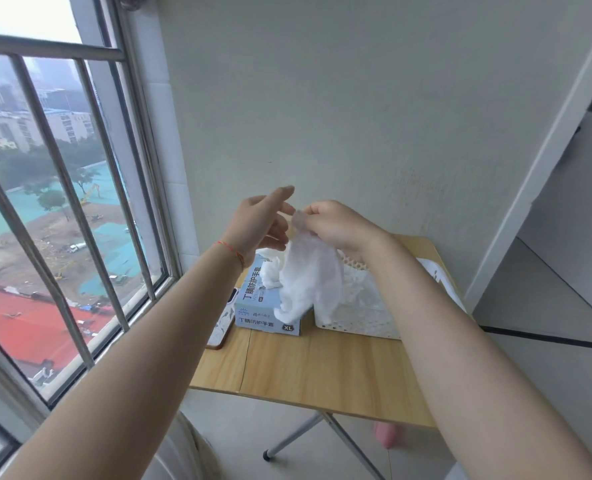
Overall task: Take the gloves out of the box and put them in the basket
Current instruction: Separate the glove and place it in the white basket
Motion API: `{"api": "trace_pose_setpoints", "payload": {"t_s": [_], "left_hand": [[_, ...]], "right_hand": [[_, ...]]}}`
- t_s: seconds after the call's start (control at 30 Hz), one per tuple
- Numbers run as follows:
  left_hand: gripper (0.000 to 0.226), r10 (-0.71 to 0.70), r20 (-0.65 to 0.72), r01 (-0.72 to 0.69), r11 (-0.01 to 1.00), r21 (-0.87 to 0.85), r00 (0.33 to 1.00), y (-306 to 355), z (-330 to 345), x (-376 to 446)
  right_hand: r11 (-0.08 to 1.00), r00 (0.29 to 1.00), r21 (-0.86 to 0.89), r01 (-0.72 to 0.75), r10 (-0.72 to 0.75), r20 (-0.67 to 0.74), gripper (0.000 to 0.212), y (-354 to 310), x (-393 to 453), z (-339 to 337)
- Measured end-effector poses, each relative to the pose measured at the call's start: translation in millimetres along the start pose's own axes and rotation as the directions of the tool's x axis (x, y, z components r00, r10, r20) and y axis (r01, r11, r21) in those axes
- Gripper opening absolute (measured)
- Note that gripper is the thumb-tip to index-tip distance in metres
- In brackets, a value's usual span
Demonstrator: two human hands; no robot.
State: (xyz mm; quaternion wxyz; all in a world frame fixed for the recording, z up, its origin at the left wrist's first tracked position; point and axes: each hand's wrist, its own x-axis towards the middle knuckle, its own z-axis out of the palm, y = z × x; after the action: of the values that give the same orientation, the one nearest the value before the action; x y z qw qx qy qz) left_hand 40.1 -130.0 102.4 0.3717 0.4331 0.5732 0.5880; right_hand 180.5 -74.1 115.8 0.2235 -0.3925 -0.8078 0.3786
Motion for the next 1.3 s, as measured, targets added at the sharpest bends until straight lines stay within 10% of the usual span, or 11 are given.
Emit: {"api": "trace_pose_setpoints", "payload": {"t_s": [0.27, 0.73, 1.0, 1.3], "left_hand": [[0.05, 0.122, 0.581, -0.042, 0.988, -0.149, 0.805, -31.4, -10.8, -2.2], [0.026, -0.167, 0.595, 0.283, 0.953, -0.107, 0.786, -96.3, -29.0, 12.2], [0.024, -0.168, 0.259, 0.101, 0.962, 0.253, 0.951, -78.7, -23.5, 58.2], [0.027, -0.199, 0.39, -0.197, 0.612, 0.766, 0.899, -80.1, 86.3, 105.4]], "right_hand": [[0.993, 0.993, 0.119, 0.021, -0.007, -0.122, 0.02, -18.4, -8.6, -5.4], [0.975, 0.931, 0.205, -0.09, 0.156, -0.33, 0.027, 38.4, 25.0, -2.4], [0.926, 0.906, 0.271, -0.263, 0.334, -0.261, 0.042, 87.3, 46.4, -4.9], [0.852, 0.81, 0.252, -0.46, 0.518, -0.274, 0.013, 170.4, 23.3, -38.5]]}}
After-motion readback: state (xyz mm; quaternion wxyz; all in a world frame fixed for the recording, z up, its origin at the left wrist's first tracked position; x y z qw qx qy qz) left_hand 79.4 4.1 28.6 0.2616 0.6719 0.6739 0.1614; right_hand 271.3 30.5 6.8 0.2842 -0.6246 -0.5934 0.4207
